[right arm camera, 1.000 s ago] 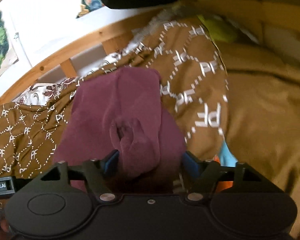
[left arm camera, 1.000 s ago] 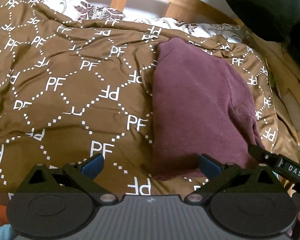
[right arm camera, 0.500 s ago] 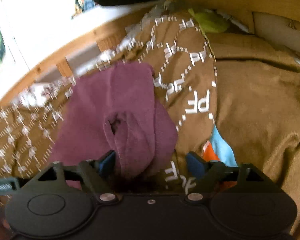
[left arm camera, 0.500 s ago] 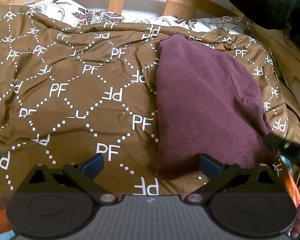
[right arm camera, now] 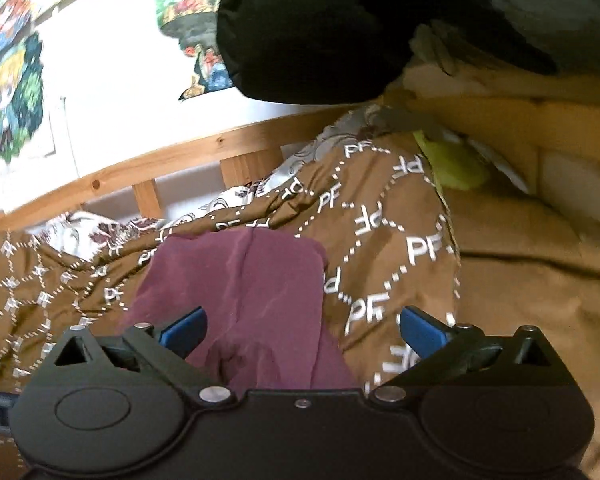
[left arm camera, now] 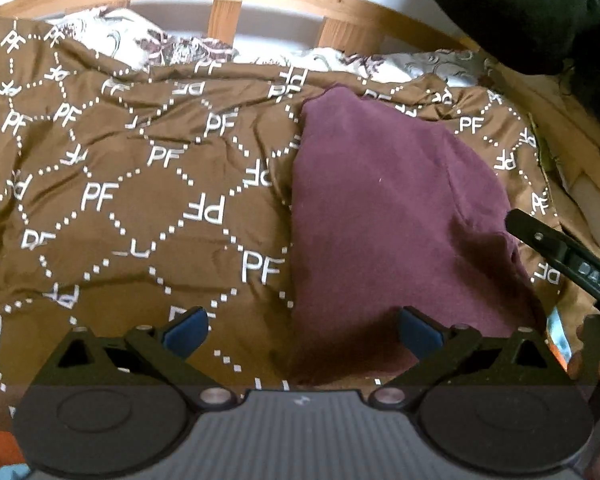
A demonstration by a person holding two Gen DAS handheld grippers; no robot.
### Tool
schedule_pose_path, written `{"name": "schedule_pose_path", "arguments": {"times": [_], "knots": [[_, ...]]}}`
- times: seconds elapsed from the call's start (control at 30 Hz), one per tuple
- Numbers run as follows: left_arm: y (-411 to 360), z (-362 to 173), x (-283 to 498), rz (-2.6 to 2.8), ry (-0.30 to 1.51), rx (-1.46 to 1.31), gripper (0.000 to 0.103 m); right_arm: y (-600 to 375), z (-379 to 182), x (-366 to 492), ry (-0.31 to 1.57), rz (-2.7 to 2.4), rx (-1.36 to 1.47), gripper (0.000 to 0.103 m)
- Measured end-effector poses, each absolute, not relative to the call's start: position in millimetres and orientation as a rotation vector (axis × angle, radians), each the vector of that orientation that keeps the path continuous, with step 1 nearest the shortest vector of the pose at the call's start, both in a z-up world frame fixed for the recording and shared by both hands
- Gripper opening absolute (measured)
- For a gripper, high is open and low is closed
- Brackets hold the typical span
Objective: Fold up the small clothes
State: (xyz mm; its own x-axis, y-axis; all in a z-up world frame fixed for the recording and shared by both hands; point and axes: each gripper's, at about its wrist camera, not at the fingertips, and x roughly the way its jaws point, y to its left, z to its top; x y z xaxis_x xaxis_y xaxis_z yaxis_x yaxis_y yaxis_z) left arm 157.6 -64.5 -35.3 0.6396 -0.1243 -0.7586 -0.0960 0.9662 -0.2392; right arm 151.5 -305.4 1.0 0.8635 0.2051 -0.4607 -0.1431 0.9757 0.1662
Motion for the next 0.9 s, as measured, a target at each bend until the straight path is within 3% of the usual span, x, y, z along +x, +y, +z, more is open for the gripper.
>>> {"name": "schedule_pose_path", "arguments": {"times": [0.3,0.9], "knots": [[-68,-46,160,-0.011,0.895,-0.249,0.102,-306,-16,157,0.569,-0.015,-0.085,0.102],[-71,-48,158,0.002,0.888,-0.227,0.103,-313,-1,136,0.465,0.086,0.065,0.102]]}}
